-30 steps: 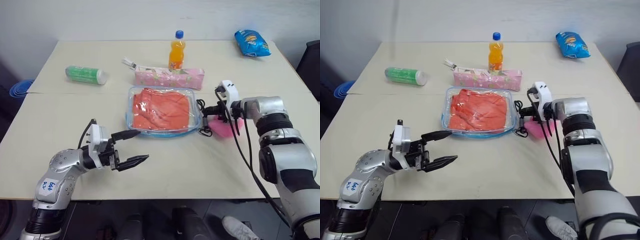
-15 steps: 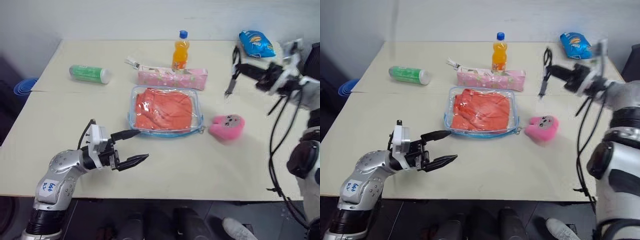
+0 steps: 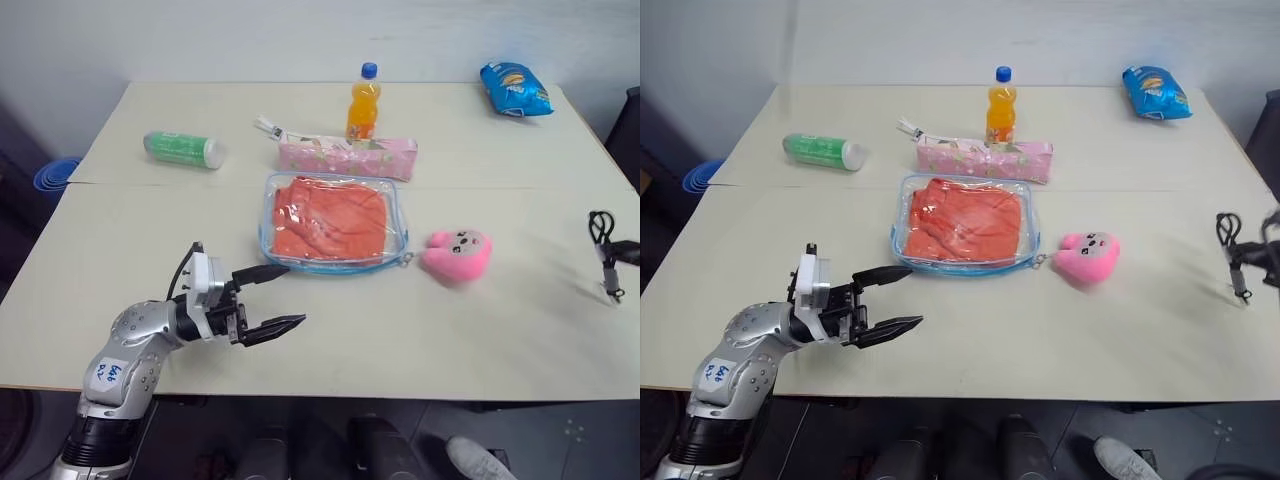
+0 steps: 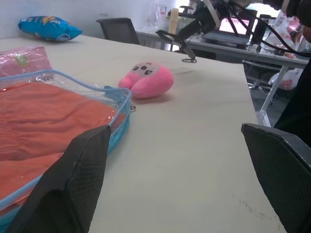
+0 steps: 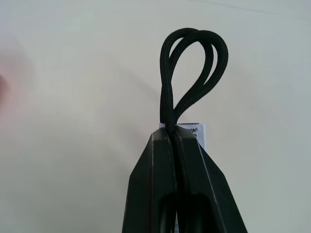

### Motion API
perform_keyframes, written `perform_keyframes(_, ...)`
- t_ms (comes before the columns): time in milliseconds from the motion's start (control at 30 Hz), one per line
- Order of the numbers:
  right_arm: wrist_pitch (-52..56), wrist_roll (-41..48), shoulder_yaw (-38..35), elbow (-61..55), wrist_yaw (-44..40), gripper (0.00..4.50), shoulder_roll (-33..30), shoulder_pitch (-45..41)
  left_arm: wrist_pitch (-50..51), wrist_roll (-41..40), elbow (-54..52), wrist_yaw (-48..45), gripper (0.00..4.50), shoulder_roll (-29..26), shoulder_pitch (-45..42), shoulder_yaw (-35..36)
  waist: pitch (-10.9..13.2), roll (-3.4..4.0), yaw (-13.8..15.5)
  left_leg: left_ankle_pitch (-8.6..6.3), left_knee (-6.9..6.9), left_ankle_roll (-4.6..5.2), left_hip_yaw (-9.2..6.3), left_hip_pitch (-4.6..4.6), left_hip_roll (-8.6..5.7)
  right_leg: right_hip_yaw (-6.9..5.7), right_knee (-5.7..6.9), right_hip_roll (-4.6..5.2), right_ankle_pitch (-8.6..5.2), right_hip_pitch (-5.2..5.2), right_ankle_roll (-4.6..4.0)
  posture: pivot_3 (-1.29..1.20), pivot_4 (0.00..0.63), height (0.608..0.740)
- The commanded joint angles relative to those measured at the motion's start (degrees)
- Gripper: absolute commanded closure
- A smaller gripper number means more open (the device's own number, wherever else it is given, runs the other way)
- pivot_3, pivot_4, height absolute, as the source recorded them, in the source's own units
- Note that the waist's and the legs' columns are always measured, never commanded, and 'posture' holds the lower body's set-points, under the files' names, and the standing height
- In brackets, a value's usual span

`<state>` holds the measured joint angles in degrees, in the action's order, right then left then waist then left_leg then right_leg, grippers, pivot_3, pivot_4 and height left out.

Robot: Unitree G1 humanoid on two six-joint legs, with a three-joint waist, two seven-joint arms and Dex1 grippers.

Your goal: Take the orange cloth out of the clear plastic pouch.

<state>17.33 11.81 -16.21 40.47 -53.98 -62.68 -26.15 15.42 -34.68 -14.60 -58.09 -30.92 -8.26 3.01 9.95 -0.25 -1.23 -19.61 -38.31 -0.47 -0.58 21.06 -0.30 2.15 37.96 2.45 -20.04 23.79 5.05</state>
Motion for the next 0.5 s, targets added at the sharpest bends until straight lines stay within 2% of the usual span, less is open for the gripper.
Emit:
perform_keyframes(33, -10.0, 2.3, -5.3, 2.2, 0.5, 3.52, 1.8, 2.7, -1.5, 0.9, 0.9, -1.3, 0.0, -0.5, -0.7, -0.1, 0.0, 0.0, -0.4, 0.01, -0.02, -0.01, 0.01, -0.01, 0.0, 0.01, 0.0, -0.01, 0.0, -0.02, 0.0, 0.0, 0.15, 0.74)
perform_keyframes(200, -14.5, 6.2, -12.1, -3.0, -1.7, 1.88, 1.7, 10.6, -3.2, 2.5, 6.8, -2.4, 0.0, -3.1, -2.2, 3.1, 0.0, 0.03, -0.4, 0.02, -0.05, 0.0, 0.0, -0.12, 0.01, 0.04, 0.01, -0.01, 0.0, -0.1, 0.0, 0.0, 0.15, 0.74)
perform_keyframes(267, -16.4, 8.4, -16.3, -9.6, -2.5, 1.24, 2.9, 15.9, -7.7, 5.2, 11.3, -3.3, 0.0, -5.0, -2.4, 4.9, 0.0, 0.03, -0.3, 0.02, -0.02, 0.01, -0.04, -0.11, 0.01, 0.01, -0.01, -0.02, 0.0, -0.11, 0.0, 0.0, 0.15, 0.74)
perform_keyframes(367, -17.0, 12.4, -19.4, -26.3, -3.7, 0.16, 7.7, 25.3, -15.2, 9.5, 18.8, -3.8, 0.0, -7.9, -3.9, 7.0, 0.0, 0.0, -0.4, 0.01, 0.09, 0.01, -0.07, -0.17, 0.04, 0.0, -0.04, -0.03, 0.0, -0.11, 0.0, 0.0, 0.15, 0.74)
perform_keyframes(467, -17.0, 22.0, -18.0, -49.1, -6.2, 0.04, 17.1, 34.9, -23.6, 15.8, 27.9, -2.8, 0.0, -11.1, -8.1, 7.4, 0.0, -0.13, -0.3, -0.02, 0.2, 0.05, -0.22, -0.34, 0.07, -0.08, -0.09, -0.05, 0.0, -0.31, 0.0, 0.0, 0.15, 0.74)
perform_keyframes(500, -18.4, 21.4, -16.4, -53.5, -5.3, 0.04, 19.6, 36.8, -25.9, 17.6, 30.0, -3.4, 0.0, -11.8, -9.6, 6.3, 0.1, -0.11, -0.3, -0.02, 0.19, 0.03, -0.31, -0.36, 0.09, -0.15, -0.08, -0.07, 0.0, -0.36, 0.0, 0.0, 0.15, 0.74)
